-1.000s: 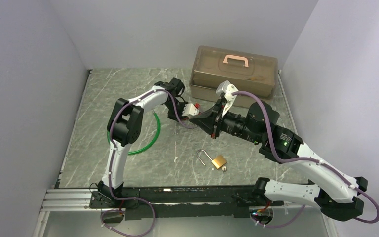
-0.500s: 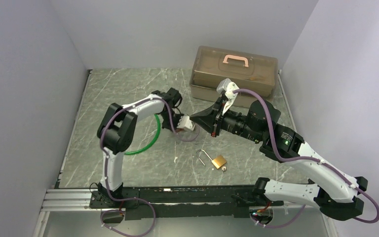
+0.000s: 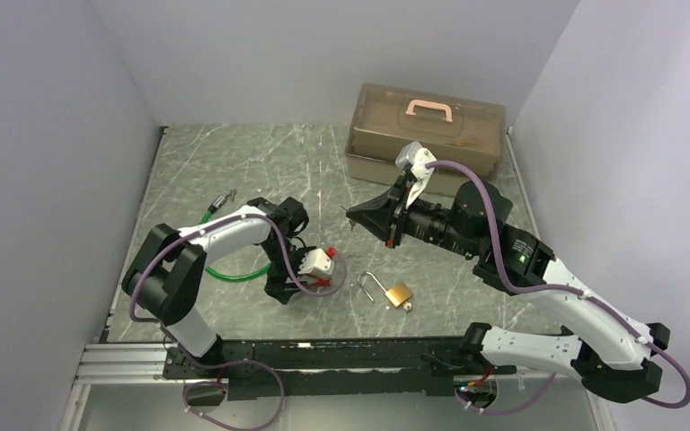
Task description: Unlock with the key
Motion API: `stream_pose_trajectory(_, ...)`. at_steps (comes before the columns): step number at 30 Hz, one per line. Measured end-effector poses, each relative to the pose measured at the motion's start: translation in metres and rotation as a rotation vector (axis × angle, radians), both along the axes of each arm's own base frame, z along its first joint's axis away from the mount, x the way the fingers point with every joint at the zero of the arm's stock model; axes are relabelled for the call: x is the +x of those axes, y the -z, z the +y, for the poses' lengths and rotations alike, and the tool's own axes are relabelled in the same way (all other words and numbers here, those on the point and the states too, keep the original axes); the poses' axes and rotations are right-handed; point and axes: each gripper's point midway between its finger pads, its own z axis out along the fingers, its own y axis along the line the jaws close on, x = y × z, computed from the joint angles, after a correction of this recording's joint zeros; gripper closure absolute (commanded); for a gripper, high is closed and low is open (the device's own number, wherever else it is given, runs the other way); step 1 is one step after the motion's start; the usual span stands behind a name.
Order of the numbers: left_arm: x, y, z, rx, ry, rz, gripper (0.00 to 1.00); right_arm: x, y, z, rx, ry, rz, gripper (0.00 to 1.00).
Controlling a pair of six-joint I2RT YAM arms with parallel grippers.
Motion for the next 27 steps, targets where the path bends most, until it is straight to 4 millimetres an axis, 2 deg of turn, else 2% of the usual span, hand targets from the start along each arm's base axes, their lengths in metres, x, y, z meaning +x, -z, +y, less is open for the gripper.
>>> stream_pose_trajectory(5, -0.003, -0.015, -0.012, -0.050, -0.065, 0.034, 0.17, 0.000, 0.000, 0.000, 0.000, 0.002, 0.001, 1.00)
stream_pose_trajectory(9, 0.014, -0.033, -0.036, -0.142, -0.152, -0.001, 0.18, 0.001, 0.000, 0.000, 0.000, 0.003, 0.000, 1.00)
stream_pose_trajectory(12, 0.027, -0.036, -0.052, -0.206, -0.209, -0.023, 0.18, 0.001, 0.000, -0.001, -0.001, 0.007, 0.000, 1.00)
stream_pose_trajectory(18, 0.034, -0.028, -0.071, -0.257, -0.243, -0.033, 0.20, 0.001, -0.002, -0.004, 0.001, 0.012, -0.009, 1.00)
stream_pose_trajectory(23, 0.035, -0.012, -0.078, -0.237, -0.246, -0.005, 0.29, -0.002, -0.008, -0.008, 0.013, 0.012, -0.022, 1.00)
stream_pose_trajectory(27, 0.042, -0.005, -0.087, -0.205, -0.245, 0.030, 0.30, -0.004, -0.017, -0.011, 0.026, 0.013, -0.036, 1.00)
